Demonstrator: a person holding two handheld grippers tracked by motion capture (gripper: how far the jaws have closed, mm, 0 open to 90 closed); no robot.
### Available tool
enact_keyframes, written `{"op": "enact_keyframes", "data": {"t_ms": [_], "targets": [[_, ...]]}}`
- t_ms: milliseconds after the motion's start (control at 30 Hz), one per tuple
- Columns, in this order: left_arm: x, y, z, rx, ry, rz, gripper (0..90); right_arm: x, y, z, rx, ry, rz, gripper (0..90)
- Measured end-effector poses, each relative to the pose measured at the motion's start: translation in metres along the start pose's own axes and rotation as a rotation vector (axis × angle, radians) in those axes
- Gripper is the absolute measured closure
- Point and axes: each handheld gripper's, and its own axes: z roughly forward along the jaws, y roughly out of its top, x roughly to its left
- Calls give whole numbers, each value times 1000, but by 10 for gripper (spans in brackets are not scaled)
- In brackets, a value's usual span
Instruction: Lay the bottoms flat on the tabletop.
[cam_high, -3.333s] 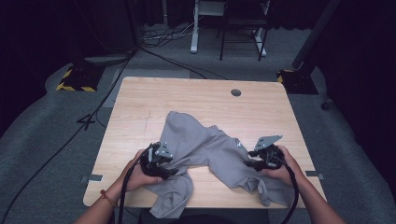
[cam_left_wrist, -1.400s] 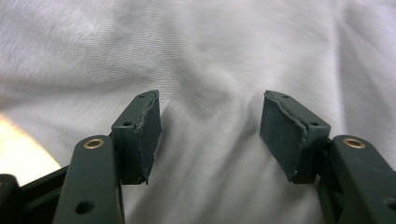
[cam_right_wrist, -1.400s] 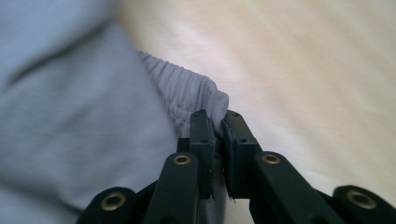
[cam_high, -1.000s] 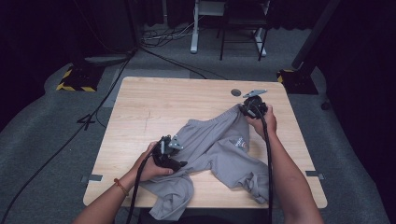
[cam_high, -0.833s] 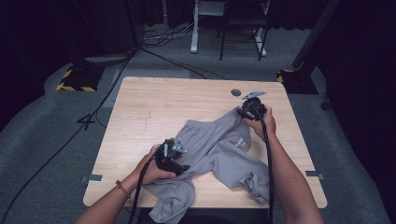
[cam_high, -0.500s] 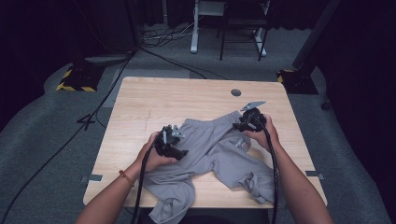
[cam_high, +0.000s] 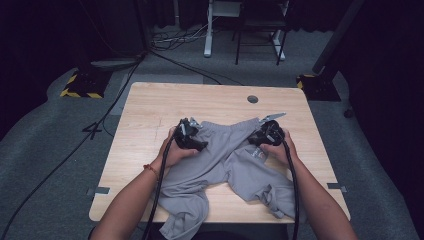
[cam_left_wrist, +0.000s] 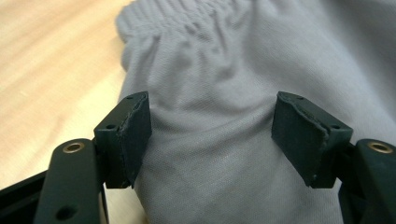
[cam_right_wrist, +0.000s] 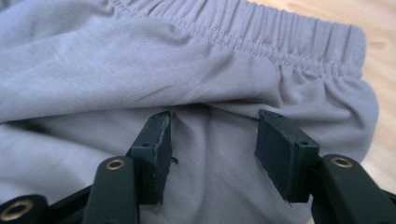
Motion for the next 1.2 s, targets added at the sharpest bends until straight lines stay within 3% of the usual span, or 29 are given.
{"op": "enact_keyframes", "data": {"t_ms": [133,233,300,367,500,600,700,767,833,867,967,1033,1100,1133,1200], "targets": [[18,6,9,-34,55,-44,291,-10,4,5,-16,-63,10,445],[37,16,14,-16,121,-98,291,-26,8,8,-18,-102,42,426],[45,21,16,0,200,-82,291,-34,12,9,-10,-159,52,408],[53,27,18,12,265,-70,291,-39,15,11,-12,-226,27,411],[69,40,27,34,319,-128,291,-47,22,17,-24,-279,52,410],[73,50,35,53,355,-183,291,-50,31,22,-4,-342,46,409],[69,58,37,89,376,-150,292,-52,36,26,4,-363,55,409],[67,62,35,110,356,-146,294,-52,37,25,12,-357,51,410],[63,62,25,78,300,-139,268,-51,35,18,-2,-339,62,418],[59,62,19,66,281,-122,268,-50,33,12,-23,-314,70,420],[43,53,-5,20,210,-37,261,-43,25,-9,-41,-257,33,420],[27,38,-21,12,148,5,252,-35,15,-26,-53,-180,3,413],[12,15,-36,6,86,43,254,-23,3,-42,-42,-136,-40,413],[5,2,-43,8,58,55,251,-17,-4,-49,-24,-122,-76,414],[-7,-24,-55,29,4,62,251,-4,-21,-64,-10,-65,-97,458]]}}
